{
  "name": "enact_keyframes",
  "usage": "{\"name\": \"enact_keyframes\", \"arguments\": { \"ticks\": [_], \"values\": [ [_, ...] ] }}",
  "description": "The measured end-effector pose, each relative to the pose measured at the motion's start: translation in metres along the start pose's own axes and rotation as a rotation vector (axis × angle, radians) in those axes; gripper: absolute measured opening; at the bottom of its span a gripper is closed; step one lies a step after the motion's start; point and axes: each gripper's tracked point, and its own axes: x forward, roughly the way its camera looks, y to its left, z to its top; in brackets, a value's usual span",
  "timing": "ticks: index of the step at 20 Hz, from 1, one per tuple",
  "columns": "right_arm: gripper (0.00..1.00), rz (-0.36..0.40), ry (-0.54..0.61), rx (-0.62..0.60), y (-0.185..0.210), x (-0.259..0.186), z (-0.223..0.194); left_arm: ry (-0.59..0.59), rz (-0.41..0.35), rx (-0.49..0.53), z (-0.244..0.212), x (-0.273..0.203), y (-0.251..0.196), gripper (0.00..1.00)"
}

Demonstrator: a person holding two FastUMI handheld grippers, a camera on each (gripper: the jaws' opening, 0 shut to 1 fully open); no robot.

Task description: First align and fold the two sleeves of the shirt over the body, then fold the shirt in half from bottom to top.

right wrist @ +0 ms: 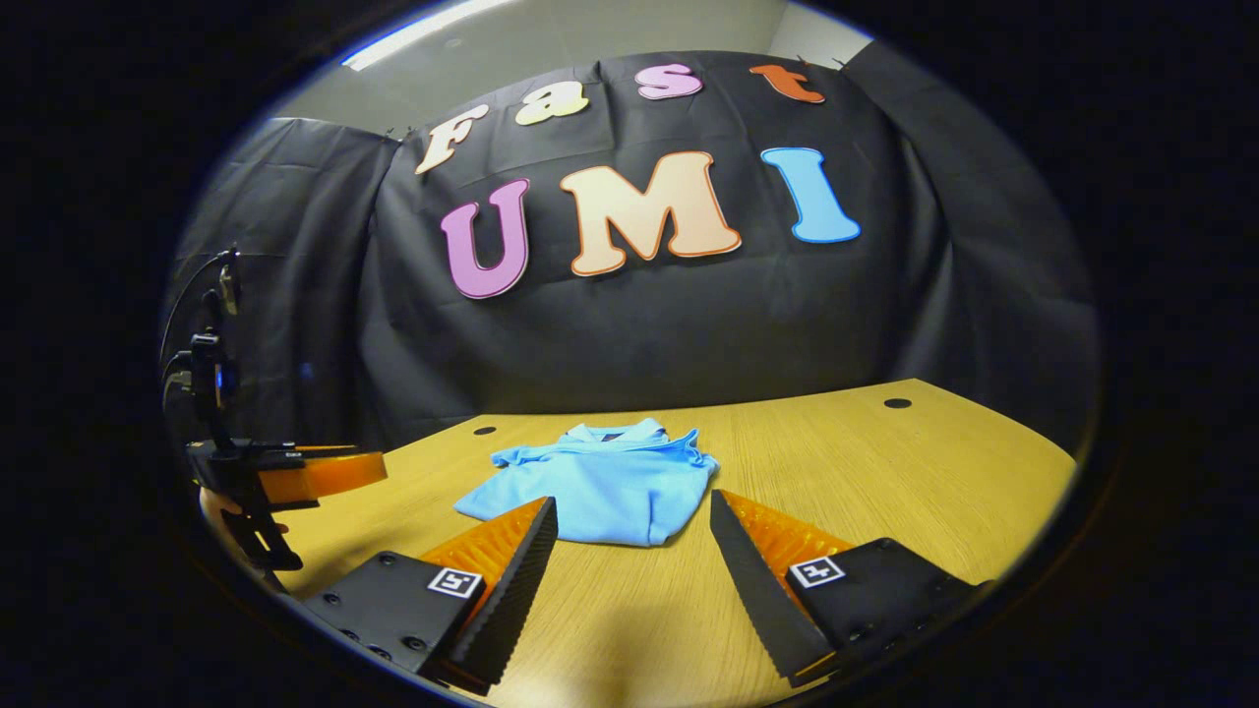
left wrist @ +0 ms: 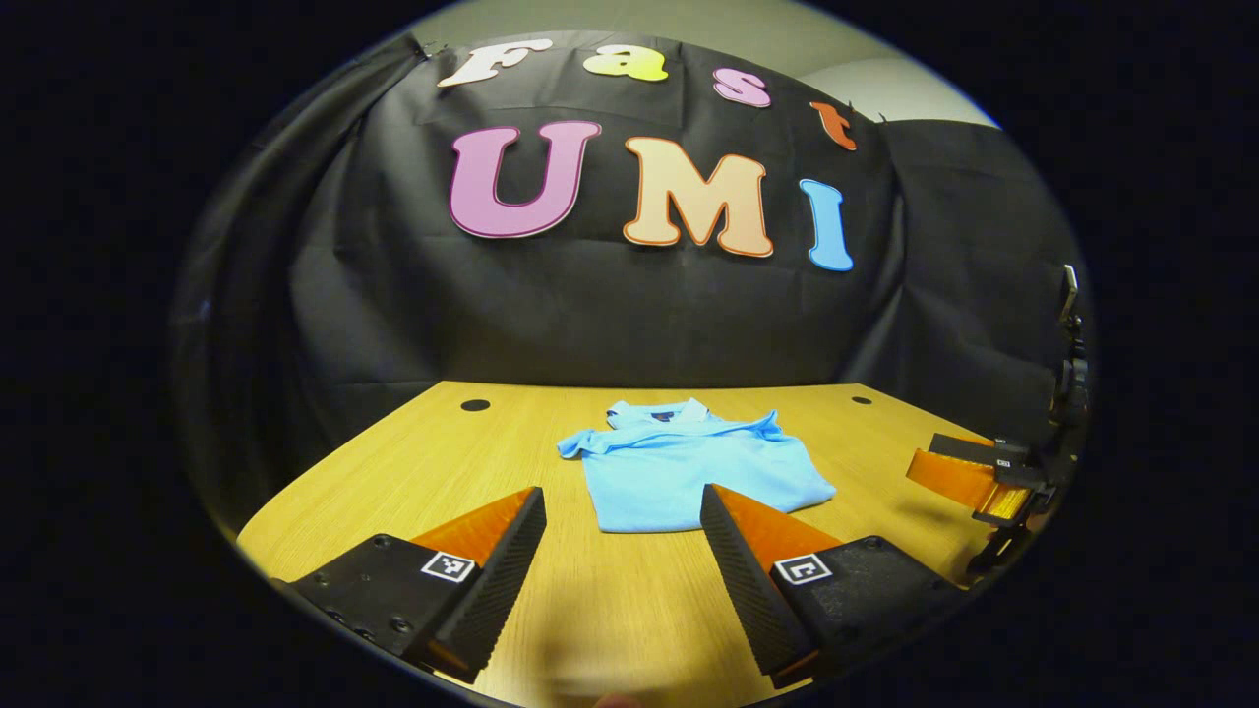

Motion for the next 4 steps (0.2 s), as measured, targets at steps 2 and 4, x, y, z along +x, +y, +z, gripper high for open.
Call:
{"name": "enact_keyframes", "arguments": {
  "ticks": [2,4],
  "values": [
    [0.97,0.0,-0.006,0.003,0.0,-0.0004,0.0039,0.007,-0.012,0.01,-0.0023,0.0,-0.0057,0.94],
    [0.97,0.003,-0.006,0.012,0.0,-0.0015,0.0018,0.014,-0.02,0.009,-0.0049,0.0001,-0.0086,0.94]
  ]
}}
